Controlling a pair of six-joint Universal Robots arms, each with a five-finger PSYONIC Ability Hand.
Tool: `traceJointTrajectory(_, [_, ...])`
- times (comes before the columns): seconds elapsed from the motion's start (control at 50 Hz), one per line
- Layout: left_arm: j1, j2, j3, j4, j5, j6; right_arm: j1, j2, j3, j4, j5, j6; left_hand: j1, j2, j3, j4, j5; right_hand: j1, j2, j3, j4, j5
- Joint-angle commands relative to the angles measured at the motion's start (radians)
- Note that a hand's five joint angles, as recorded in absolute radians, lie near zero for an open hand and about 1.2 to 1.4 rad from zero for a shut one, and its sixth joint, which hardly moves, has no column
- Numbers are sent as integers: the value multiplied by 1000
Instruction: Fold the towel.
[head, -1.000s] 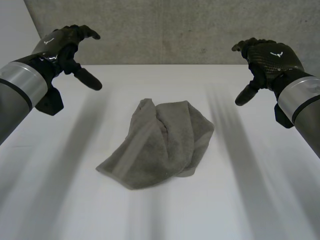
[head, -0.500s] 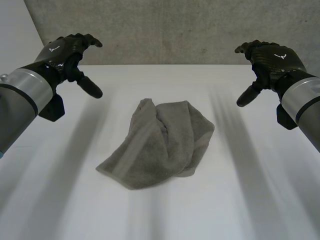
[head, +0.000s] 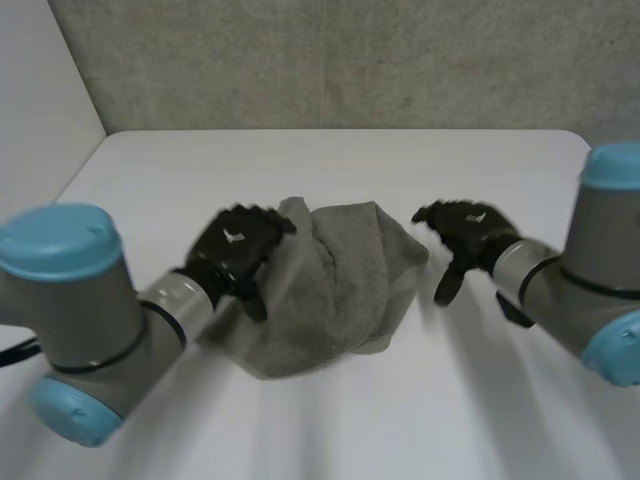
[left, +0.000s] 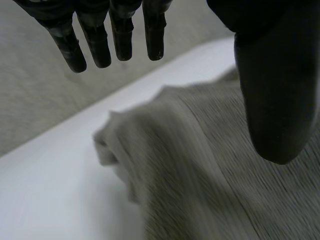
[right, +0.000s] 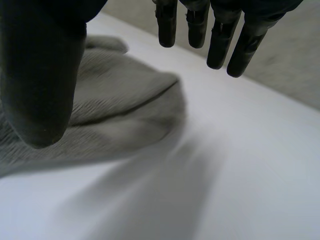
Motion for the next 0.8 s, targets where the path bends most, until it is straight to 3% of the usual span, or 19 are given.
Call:
traceJointTrajectory(0.02, [-39,-106,30,11,-1,105,50,114,17,-115,-29,-25,-74,-62,-58,-66,-44,-64,-71,-52,-76,-62])
traceJointTrajectory(0.1, [-43,-158,81,11,-5,146,60,151,23,-172,-24,-52,-74,-62,-58,-66,-44,-48,-55,-52,-76,-46])
traceJointTrajectory(0.14, [-43,-172,98,13,-6,149,65,183,20,-218,-21,-61,-65,-53,-58,-66,-35,203,196,-52,-76,205])
traceJointTrajectory(0.24, [-43,-205,125,16,-1,151,70,229,2,-242,-22,-66,31,44,-58,-66,62,535,528,-52,-76,537])
traceJointTrajectory(0.26, [-45,-215,132,16,-1,151,70,230,2,-242,-22,-66,223,236,-58,-66,254,536,529,-52,-76,538])
traceJointTrajectory(0.28, [-45,-223,139,16,-3,151,73,243,-6,-239,-21,-66,455,467,-58,-66,485,693,686,-52,-76,695])
traceJointTrajectory(0.3, [-45,-223,139,16,-3,151,77,248,-14,-238,-22,-65,457,469,-58,-66,487,939,932,-52,-76,941])
traceJointTrajectory(0.32, [-45,-225,147,16,-6,151,77,248,-14,-238,-22,-65,730,743,-58,-66,761,941,934,-52,-76,943])
traceJointTrajectory(0.34, [-45,-225,147,16,-6,151,77,240,-15,-236,-25,-54,733,745,-58,-66,763,1155,1148,-52,-76,1158])
traceJointTrajectory(0.38, [-45,-209,155,11,-11,134,73,220,-14,-233,-27,-48,1127,1140,-58,-66,1158,1157,1150,-52,-76,1160])
traceJointTrajectory(0.5, [-31,-119,142,13,-14,109,18,17,11,-229,-41,26,1129,1141,-58,-66,1159,1157,1150,-52,-76,1160])
traceJointTrajectory(0.58, [25,-45,139,16,-12,47,-53,-109,19,-221,-108,64,1129,1141,-58,-66,1159,1157,1150,-52,-76,1160])
traceJointTrajectory(0.64, [99,-24,142,16,-15,27,-84,-129,16,-209,-140,64,1129,1141,-58,-66,1159,1157,1150,-52,-76,1160])
traceJointTrajectory(0.68, [136,-17,144,14,-15,28,-160,-122,0,-169,-206,54,1129,1141,-58,-66,1159,1157,1150,-52,-76,1160])
traceJointTrajectory(0.76, [242,-17,139,4,-6,24,-225,-63,-29,-132,-242,18,1129,1141,-58,-66,1159,1157,1150,-52,-76,1160])
traceJointTrajectory(0.8, [256,-21,136,0,-6,17,-242,-30,-44,-117,-245,-15,1129,1141,-58,-66,1159,1157,1150,-52,-76,1160])
